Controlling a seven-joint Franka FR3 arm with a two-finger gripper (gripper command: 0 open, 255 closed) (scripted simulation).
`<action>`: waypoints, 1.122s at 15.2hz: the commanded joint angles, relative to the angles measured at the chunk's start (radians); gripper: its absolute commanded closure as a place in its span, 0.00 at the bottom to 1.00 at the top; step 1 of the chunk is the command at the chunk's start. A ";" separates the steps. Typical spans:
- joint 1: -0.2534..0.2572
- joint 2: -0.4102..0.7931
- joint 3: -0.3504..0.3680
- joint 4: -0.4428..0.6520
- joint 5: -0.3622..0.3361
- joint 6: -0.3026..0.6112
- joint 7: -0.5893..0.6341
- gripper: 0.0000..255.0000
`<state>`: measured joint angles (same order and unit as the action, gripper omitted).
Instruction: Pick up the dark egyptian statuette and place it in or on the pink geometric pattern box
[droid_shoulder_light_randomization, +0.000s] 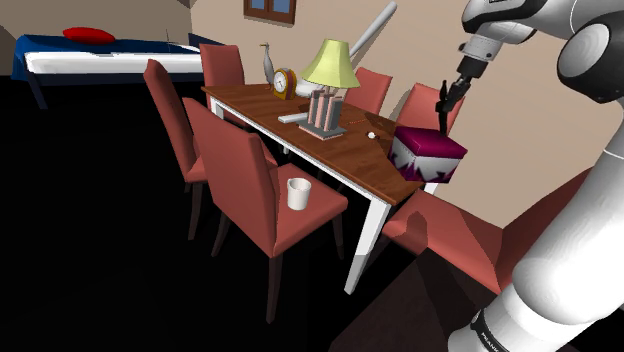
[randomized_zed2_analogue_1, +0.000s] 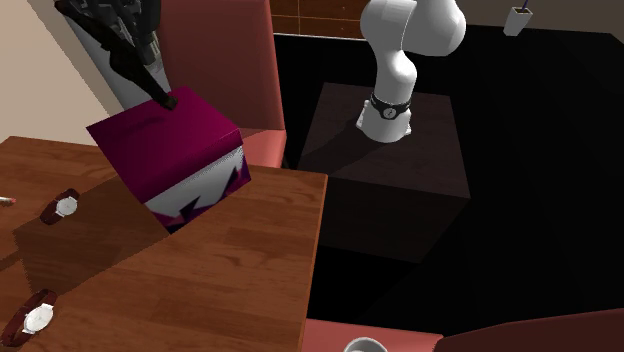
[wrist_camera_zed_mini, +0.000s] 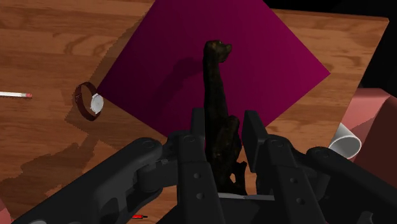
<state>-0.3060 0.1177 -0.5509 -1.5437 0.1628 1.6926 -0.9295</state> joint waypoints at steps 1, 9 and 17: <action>0.000 -0.001 0.000 -0.014 0.000 0.013 -0.002 1.00; 0.000 -0.001 0.000 -0.013 0.000 0.013 -0.002 0.00; -0.014 0.019 -0.007 0.111 0.011 -0.095 -0.005 0.00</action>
<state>-0.3166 0.1293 -0.5568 -1.4765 0.1695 1.6361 -0.9355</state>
